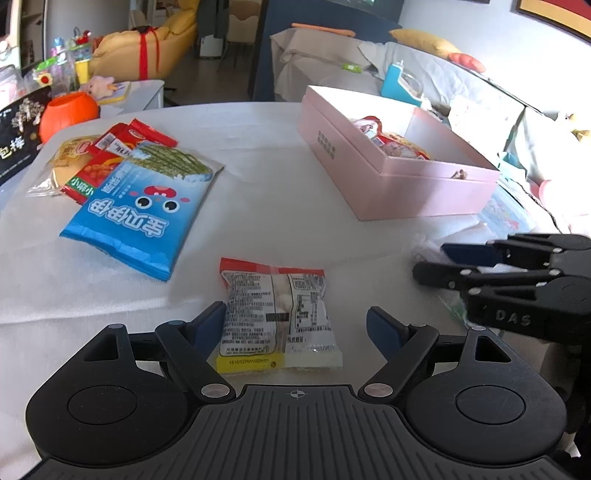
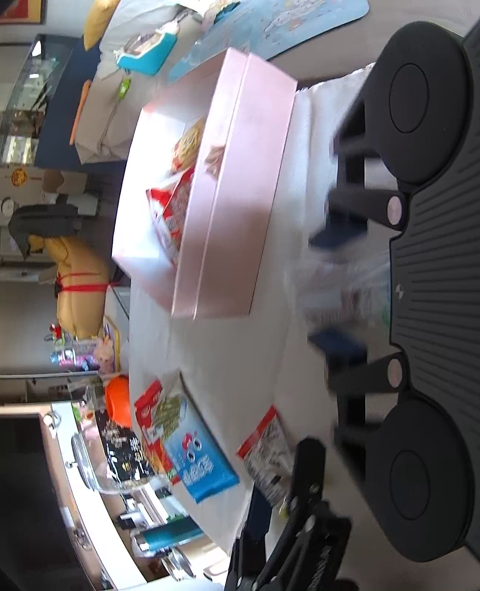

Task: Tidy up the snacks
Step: 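Lift both clear packets off the table with both tools, then move both tools over the pink box and release both packets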

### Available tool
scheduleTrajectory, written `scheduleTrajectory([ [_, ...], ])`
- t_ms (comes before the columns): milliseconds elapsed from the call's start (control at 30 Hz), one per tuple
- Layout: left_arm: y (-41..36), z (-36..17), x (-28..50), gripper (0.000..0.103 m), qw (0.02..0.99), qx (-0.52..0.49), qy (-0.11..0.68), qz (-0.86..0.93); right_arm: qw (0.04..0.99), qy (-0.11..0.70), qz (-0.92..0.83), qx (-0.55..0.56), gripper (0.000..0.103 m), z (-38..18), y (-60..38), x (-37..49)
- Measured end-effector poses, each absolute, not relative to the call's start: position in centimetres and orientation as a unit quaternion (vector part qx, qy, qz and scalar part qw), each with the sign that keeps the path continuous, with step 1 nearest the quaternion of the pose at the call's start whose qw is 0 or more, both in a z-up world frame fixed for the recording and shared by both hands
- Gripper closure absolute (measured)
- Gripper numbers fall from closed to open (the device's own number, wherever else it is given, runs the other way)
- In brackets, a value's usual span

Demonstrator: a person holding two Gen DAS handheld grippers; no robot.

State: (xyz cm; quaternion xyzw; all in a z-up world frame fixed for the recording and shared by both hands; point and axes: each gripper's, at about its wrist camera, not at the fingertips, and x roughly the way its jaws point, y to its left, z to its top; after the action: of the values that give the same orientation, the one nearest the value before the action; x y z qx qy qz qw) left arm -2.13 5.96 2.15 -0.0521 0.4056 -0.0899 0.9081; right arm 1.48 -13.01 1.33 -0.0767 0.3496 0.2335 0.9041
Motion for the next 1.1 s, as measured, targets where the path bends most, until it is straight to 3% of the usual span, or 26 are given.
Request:
scheduleTrajectory([
  [400, 6.0, 2.5, 0.2, 0.017, 0.896, -0.064, 0.431, -0.08, 0.919, 0.322, 0.215, -0.071, 0.066, 3.7, -15.5, -1.0],
  [467, 5.6, 2.5, 0.0, 0.023, 0.897, -0.045, 0.433, -0.074, 0.921, 0.32, 0.211, -0.07, 0.066, 3.8, -15.8, -1.3],
  [533, 5.2, 2.5, -0.3, 0.041, 0.9, -0.018, 0.431, -0.059, 0.922, 0.32, 0.209, -0.069, 0.066, 3.9, -16.1, -1.4],
  [867, 4.2, 3.9, -1.9, 0.044, 0.899, -0.015, 0.429, -0.082, 0.931, 0.299, 0.202, -0.06, 0.066, 5.0, -16.9, -2.6],
  [1100, 2.8, 8.4, -2.3, 0.045, 0.921, -0.044, 0.363, -0.137, 0.942, 0.263, 0.208, -0.033, 0.066, 8.5, -18.9, -3.4],
])
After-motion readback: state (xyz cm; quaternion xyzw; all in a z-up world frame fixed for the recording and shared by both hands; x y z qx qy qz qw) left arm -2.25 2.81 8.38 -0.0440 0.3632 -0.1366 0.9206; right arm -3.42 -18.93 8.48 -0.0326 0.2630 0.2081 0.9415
